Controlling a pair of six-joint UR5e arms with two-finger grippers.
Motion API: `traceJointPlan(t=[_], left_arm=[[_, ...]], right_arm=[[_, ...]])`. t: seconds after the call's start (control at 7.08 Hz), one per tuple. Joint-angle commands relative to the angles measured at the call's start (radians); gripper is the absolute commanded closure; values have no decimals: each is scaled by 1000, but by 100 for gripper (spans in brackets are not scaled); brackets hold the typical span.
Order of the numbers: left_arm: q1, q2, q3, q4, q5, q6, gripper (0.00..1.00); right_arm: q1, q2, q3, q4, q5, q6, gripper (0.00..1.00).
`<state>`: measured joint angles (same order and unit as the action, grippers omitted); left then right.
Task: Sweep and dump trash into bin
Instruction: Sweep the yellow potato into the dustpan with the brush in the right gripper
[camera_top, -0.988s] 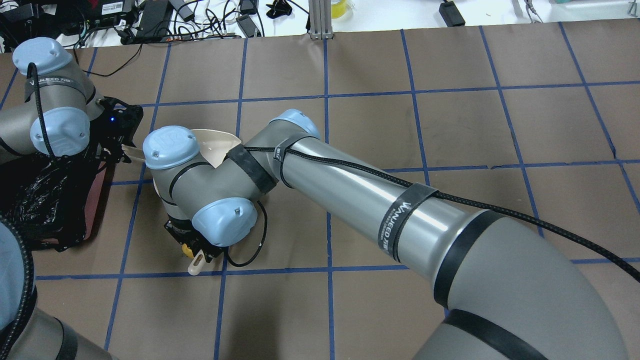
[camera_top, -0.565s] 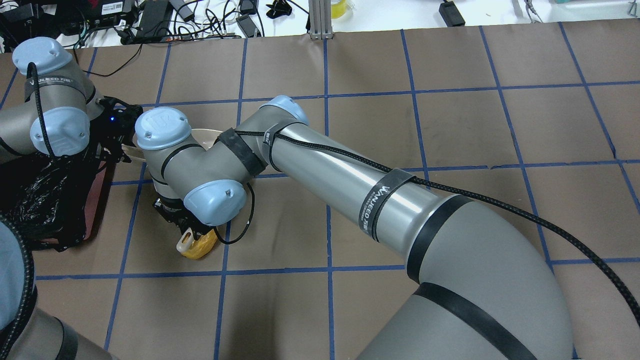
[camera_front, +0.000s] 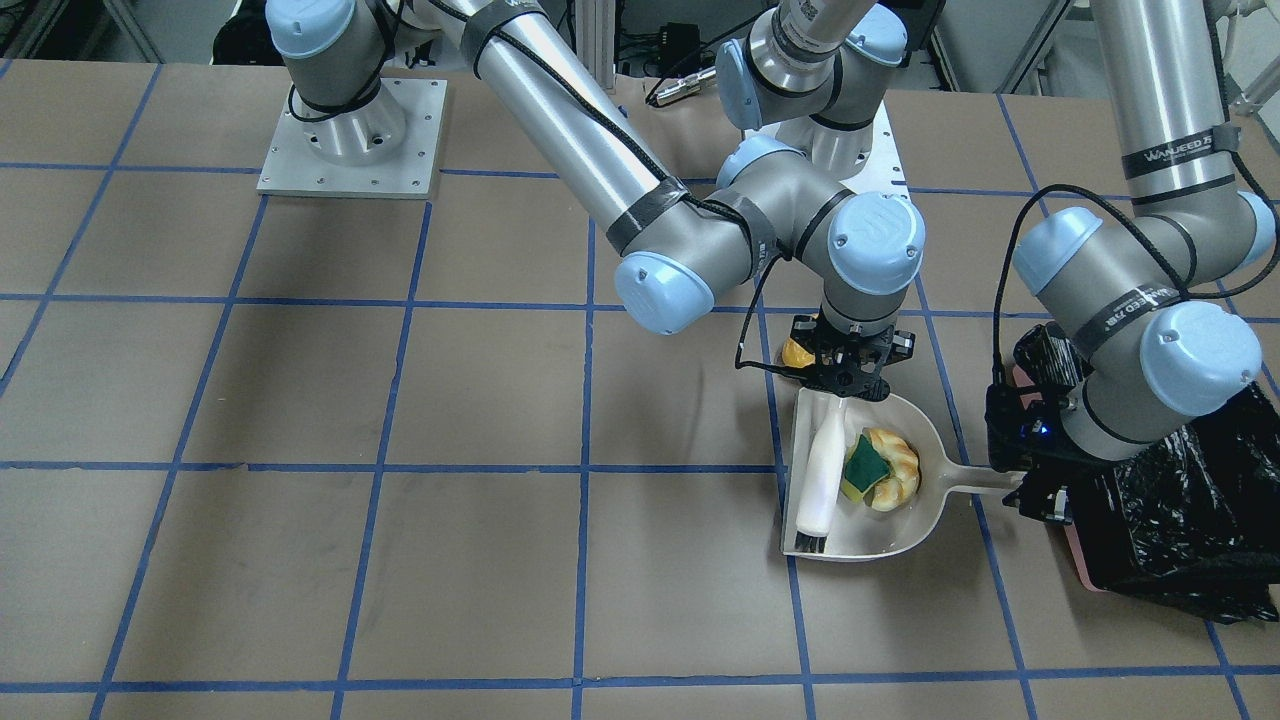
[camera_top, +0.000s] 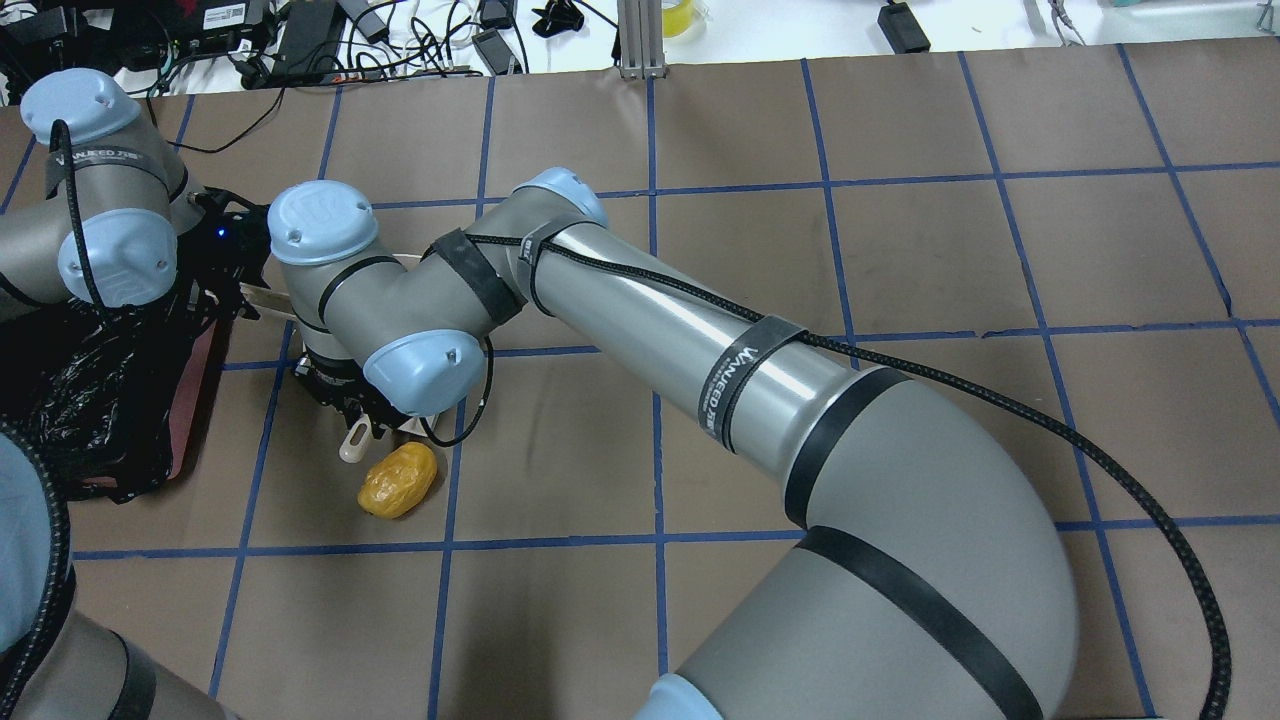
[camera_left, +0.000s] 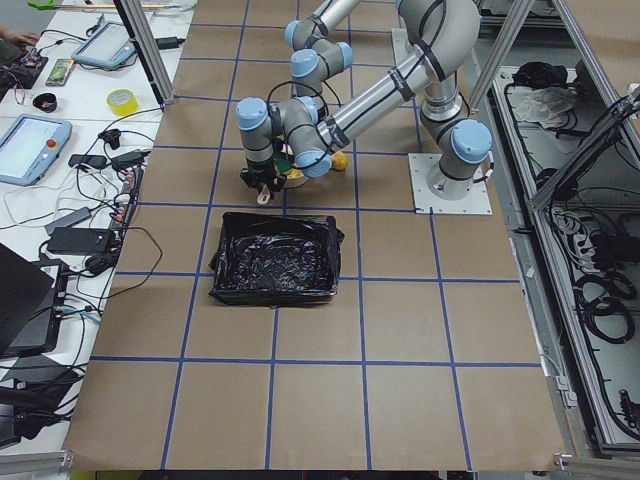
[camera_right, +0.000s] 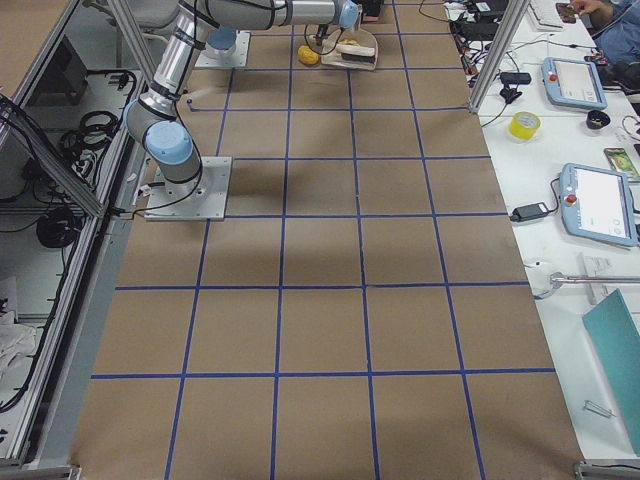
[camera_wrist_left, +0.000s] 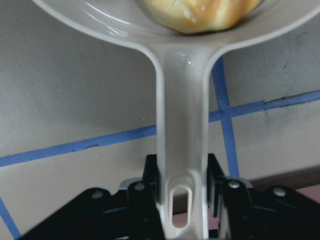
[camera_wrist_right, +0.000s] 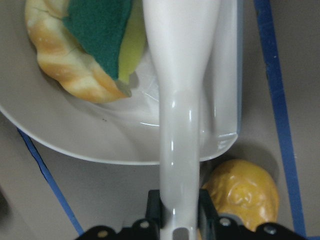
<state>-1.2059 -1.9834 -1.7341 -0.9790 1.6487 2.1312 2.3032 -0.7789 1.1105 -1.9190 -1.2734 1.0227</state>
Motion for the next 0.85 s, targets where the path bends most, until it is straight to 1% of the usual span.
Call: traceJointPlan(t=[0.0, 0.14, 0.28, 0.42, 0.56, 0.71], left_arm=[[11, 15, 7, -6, 6, 56, 92], [44, 29, -5, -12, 13, 116, 92], [98, 41, -12, -24, 8, 131, 92], [118, 64, -50, -47, 0, 148, 92], [124, 93, -103, -37, 3, 147, 92], [132, 119, -142, -36, 5, 147, 92]], right_arm=[[-34, -110, 3, 259, -59, -93, 100], [-37, -146, 9, 334, -61, -113, 100], [-41, -157, 28, 374, -66, -115, 100], [-39, -178, 67, 376, -89, -116, 100], [-38, -218, 131, 371, -98, -116, 100], [-34, -262, 208, 353, -89, -112, 100]])
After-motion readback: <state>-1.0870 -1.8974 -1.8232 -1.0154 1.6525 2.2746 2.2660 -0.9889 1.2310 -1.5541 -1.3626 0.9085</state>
